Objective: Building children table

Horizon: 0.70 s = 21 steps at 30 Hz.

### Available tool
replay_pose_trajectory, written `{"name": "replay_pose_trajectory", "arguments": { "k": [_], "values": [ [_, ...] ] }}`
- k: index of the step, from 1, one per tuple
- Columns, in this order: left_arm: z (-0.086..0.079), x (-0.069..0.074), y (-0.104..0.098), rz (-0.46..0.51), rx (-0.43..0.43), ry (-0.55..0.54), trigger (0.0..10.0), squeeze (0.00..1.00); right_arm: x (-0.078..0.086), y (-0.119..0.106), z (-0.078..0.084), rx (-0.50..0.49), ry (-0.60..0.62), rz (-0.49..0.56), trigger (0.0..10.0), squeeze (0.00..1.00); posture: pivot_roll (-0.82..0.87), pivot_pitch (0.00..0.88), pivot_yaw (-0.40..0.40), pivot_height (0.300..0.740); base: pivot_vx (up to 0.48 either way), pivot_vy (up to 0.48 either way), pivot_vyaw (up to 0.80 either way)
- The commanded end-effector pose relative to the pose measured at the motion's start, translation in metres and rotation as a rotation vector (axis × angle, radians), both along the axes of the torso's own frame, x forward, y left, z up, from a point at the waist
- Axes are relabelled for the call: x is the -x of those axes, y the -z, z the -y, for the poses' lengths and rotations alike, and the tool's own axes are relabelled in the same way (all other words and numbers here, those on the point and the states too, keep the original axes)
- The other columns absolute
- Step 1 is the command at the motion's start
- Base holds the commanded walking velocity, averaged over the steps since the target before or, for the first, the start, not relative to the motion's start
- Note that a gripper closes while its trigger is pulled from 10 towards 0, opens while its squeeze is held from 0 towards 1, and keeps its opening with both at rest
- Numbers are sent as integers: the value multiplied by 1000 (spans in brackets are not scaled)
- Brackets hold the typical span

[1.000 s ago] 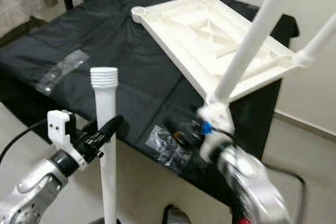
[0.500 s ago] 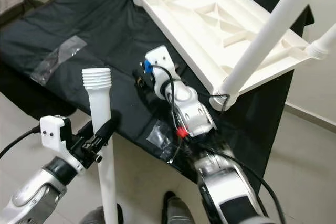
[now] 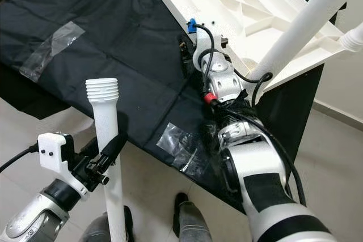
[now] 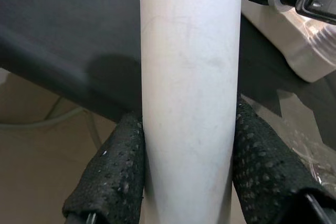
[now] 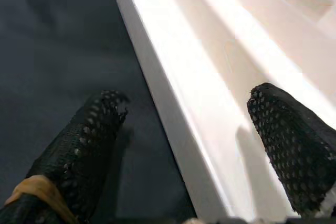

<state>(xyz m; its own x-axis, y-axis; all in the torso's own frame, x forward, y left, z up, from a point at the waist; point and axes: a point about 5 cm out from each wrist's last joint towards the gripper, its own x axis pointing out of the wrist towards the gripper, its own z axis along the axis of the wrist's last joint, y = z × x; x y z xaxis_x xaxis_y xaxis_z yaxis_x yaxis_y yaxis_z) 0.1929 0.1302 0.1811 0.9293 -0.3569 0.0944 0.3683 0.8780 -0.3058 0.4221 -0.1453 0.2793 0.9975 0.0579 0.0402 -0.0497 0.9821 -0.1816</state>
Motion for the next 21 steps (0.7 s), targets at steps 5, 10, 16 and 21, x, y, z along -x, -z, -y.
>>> {"name": "replay_pose_trajectory", "arguments": {
  "k": [5, 10, 16, 21],
  "values": [
    [2, 6, -2, -9, 3, 9, 10000, 0, -2, 17, 9, 83, -32, -173, 10000, 0, 26, 414, -61, 740, 0, 0, 0],
    [2, 6, -2, -10, 3, 7, 10000, 0, -2, 13, 11, 113, -75, -222, 0, 0, 16, 411, -65, 740, 0, 0, 0],
    [2, 5, -1, -14, 7, 6, 10000, 0, -3, 3, 10, 225, -159, -230, 0, 0, 2, 403, -68, 740, 0, 0, 0],
    [2, 4, 0, -15, 8, 6, 10000, 0, -2, -3, 13, 319, -215, -229, 0, 0, -3, 395, -73, 740, 0, 0, 0]
  ]
}}
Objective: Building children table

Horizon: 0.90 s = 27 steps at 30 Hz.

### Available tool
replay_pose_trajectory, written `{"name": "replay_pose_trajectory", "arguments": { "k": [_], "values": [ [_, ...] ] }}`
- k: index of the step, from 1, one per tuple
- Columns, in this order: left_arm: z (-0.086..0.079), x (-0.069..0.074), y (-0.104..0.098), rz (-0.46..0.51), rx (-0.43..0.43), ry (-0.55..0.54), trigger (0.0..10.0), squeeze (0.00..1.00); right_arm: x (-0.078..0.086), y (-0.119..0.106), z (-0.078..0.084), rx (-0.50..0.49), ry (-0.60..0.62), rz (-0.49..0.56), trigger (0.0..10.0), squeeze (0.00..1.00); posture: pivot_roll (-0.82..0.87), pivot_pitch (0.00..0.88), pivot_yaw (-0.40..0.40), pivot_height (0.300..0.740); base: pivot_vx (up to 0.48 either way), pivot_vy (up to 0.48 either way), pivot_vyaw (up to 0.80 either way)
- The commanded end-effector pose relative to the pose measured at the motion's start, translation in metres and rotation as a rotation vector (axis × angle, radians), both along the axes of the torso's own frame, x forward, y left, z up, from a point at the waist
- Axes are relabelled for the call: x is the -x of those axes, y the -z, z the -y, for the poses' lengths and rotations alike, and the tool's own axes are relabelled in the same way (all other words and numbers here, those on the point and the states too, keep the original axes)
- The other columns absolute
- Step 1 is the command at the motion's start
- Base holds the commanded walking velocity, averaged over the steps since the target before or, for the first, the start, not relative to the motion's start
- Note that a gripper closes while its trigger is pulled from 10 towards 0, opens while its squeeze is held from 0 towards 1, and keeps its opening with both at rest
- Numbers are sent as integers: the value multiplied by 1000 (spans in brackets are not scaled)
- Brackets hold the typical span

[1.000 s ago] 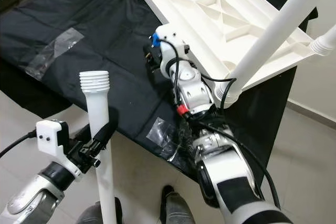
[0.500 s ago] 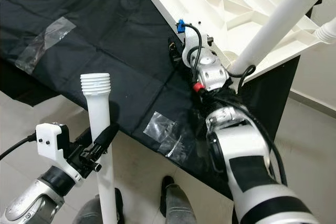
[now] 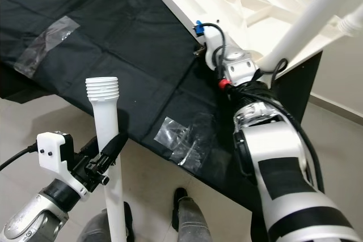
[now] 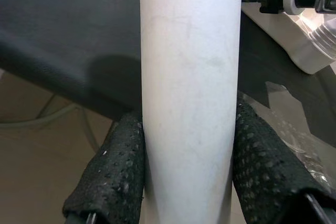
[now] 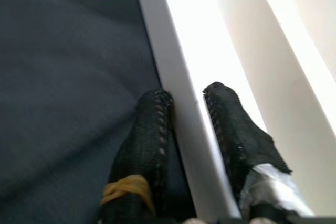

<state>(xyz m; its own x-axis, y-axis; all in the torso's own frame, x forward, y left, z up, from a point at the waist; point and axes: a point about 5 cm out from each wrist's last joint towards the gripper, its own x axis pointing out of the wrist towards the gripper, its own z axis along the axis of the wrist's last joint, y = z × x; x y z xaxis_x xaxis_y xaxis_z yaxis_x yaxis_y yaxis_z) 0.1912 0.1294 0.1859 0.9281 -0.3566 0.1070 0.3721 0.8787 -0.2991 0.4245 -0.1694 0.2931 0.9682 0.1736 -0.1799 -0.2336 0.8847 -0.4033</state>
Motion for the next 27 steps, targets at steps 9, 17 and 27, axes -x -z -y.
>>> {"name": "replay_pose_trajectory", "arguments": {
  "k": [9, 17, 27],
  "values": [
    [2, 0, 6, -27, 14, 10, 10000, 0, 13, -6, 13, 297, -334, -79, 0, 0, -10, 372, -76, 740, 0, 0, 0],
    [1, -1, 6, -27, 11, 12, 10000, 0, 29, -8, 37, 334, -465, -118, 0, 0, -7, 369, -66, 740, 0, 0, 0],
    [-1, -2, 7, -28, 3, 17, 10000, 0, 69, -3, 88, 456, -623, -301, 0, 0, -9, 366, -55, 740, 0, 0, 0]
  ]
}}
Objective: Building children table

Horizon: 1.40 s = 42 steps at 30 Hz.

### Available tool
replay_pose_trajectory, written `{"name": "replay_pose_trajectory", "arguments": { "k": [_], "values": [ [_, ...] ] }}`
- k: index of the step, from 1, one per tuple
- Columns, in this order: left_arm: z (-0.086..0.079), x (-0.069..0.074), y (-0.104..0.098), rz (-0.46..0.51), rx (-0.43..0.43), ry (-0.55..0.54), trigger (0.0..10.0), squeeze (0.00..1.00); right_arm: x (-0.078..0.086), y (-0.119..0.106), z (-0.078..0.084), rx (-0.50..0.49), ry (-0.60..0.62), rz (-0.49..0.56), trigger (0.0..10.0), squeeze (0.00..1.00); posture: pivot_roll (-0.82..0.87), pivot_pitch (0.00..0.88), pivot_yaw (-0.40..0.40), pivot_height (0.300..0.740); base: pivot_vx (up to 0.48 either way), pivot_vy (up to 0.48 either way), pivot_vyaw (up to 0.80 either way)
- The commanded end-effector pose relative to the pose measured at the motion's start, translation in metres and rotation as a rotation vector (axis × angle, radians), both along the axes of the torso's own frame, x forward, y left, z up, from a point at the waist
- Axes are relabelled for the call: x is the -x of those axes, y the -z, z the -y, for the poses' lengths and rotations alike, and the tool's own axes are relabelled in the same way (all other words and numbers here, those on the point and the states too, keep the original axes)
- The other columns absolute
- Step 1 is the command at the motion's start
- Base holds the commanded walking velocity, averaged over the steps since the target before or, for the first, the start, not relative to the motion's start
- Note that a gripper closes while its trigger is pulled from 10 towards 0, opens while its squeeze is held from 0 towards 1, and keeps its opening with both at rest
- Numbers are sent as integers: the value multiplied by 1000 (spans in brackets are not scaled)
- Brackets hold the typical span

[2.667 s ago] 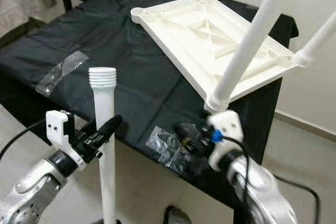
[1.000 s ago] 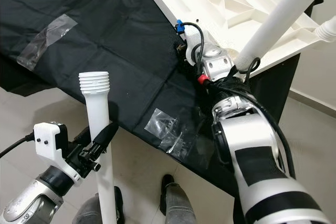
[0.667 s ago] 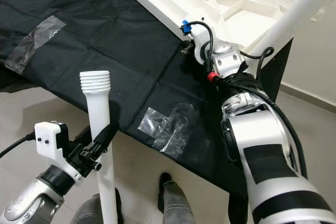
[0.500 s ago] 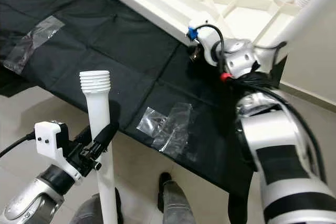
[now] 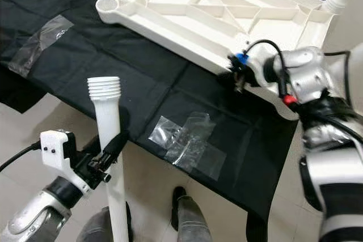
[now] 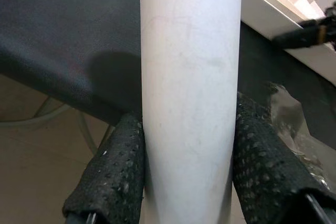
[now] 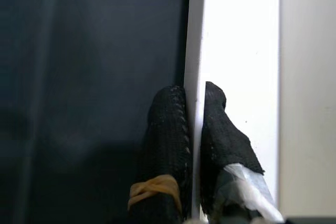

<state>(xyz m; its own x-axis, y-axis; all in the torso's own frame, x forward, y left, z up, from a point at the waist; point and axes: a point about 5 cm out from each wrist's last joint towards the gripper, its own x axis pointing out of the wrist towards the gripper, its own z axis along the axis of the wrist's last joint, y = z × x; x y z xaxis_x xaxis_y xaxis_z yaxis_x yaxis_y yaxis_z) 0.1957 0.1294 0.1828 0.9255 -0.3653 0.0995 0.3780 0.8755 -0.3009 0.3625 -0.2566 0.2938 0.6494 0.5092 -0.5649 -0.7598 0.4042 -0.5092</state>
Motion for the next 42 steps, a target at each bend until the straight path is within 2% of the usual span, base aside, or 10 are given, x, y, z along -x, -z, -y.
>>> {"name": "replay_pose_trajectory", "arguments": {
  "k": [1, 12, 24, 25, 28, 29, 31, 38, 41, 42],
  "values": [
    [-1, 2, 4, -20, 3, 9, 10000, 0, 11, -3, 3, 62, -72, -9, 0, 0, -12, 367, -52, 740, 0, 0, 0],
    [-3, -1, 5, -20, 2, 16, 10000, 0, 53, 12, -32, 77, -409, -162, 0, 0, -9, 365, -40, 740, 0, 0, 0],
    [-3, -2, 5, -14, 2, 9, 10000, 0, 44, 14, -18, 241, -340, -119, 0, 0, -9, 363, -52, 740, 0, 0, 0],
    [-3, -2, 4, -12, 2, 9, 10000, 0, 41, 14, -16, 255, -299, -86, 8196, 0, -10, 362, -52, 740, 0, 0, 0],
    [-3, -2, 4, -12, 2, 9, 10000, 0, 39, 14, -15, 255, -257, -65, 10000, 0, -8, 363, -52, 740, 0, 0, 0],
    [-4, -2, 4, -10, 1, 10, 10000, 0, 35, 13, -13, 238, -201, -26, 10000, 878, -7, 360, -53, 740, 0, 0, 0],
    [-4, -3, 3, -5, 0, 13, 10000, 0, 33, 11, -13, 199, -166, -1, 10000, 1000, -5, 357, -52, 740, 0, 0, 0],
    [-21, -10, -7, 44, -28, -39, 10000, 0, 43, 0, -24, -112, -209, -2, 10000, 1000, 7, 335, -54, 740, 0, 0, 0],
    [-21, -10, -7, 44, -28, -39, 10000, 0, 43, 0, -24, -112, -209, -2, 10000, 1000, 7, 335, -54, 740, 0, 0, 0],
    [-34, -14, -11, 60, -46, -80, 10000, 0, 52, -2, -31, -220, -269, -36, 10000, 1000, 9, 328, -54, 740, 0, 0, 0]
  ]
}}
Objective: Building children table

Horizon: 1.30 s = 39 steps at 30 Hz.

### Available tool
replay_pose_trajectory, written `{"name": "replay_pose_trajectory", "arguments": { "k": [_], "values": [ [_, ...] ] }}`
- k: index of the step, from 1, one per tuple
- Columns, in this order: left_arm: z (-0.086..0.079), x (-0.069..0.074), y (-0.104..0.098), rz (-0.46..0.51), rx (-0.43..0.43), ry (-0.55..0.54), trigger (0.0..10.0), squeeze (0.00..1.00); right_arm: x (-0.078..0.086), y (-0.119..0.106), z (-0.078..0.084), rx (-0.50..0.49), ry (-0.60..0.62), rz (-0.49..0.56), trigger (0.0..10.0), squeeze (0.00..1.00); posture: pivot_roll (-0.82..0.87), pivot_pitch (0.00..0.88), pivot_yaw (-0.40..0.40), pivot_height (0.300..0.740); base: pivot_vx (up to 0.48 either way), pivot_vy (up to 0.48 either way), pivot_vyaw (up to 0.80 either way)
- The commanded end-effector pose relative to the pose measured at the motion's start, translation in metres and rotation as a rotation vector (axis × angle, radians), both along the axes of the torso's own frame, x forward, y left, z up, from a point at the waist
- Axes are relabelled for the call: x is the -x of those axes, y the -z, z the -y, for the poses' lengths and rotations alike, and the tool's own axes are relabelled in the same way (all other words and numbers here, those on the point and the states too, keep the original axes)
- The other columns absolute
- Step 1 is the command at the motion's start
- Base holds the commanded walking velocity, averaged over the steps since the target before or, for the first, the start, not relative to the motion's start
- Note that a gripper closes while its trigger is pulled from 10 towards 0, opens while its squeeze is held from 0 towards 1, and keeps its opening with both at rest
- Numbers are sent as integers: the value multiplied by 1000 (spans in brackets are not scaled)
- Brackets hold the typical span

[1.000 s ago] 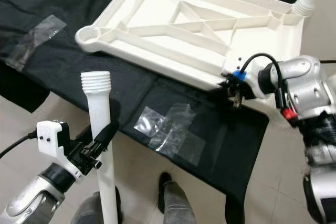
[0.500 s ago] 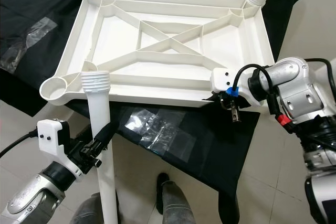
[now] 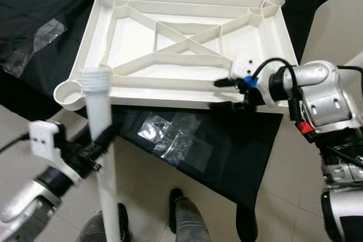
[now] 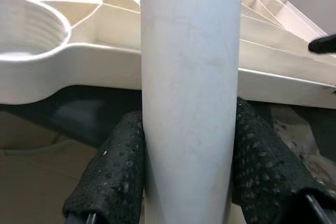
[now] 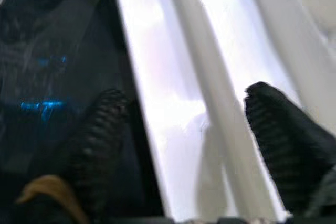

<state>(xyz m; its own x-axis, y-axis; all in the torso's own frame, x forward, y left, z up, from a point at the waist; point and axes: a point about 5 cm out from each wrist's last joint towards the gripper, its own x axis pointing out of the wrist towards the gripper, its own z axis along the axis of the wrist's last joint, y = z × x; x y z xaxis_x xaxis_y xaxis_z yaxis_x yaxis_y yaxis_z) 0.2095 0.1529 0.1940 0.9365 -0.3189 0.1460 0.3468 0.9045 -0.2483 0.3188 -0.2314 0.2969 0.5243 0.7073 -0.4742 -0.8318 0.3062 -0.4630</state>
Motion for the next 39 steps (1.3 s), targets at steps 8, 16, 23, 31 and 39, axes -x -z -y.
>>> {"name": "replay_pose_trajectory", "arguments": {
  "k": [8, 16, 23, 31, 39],
  "values": [
    [-35, -5, -4, 11, -62, -98, 10000, 0, 30, 13, -20, -177, -192, -144, 10000, 1000, 11, 297, -54, 740, 0, 0, 0],
    [-55, -17, -9, -10, -87, -165, 10000, 0, 6, 28, -59, -820, 94, -77, 10000, 0, 1, 229, -65, 740, 0, 0, 0],
    [-75, -24, -40, 80, -183, -174, 10000, 0, 9, 72, -89, -923, 338, -115, 10000, 0, 10, 193, -57, 740, 0, 257, 0],
    [-79, -30, -43, 96, -189, -158, 10000, 0, 8, 72, -89, -963, 448, -82, 10000, 0, 6, 176, -54, 740, 0, 480, 0],
    [-26, -45, -46, 137, -97, 28, 10000, 0, 17, 61, -93, -1094, 405, -90, 10000, 0, -20, 151, -41, 740, 0, 480, -313]
  ]
}}
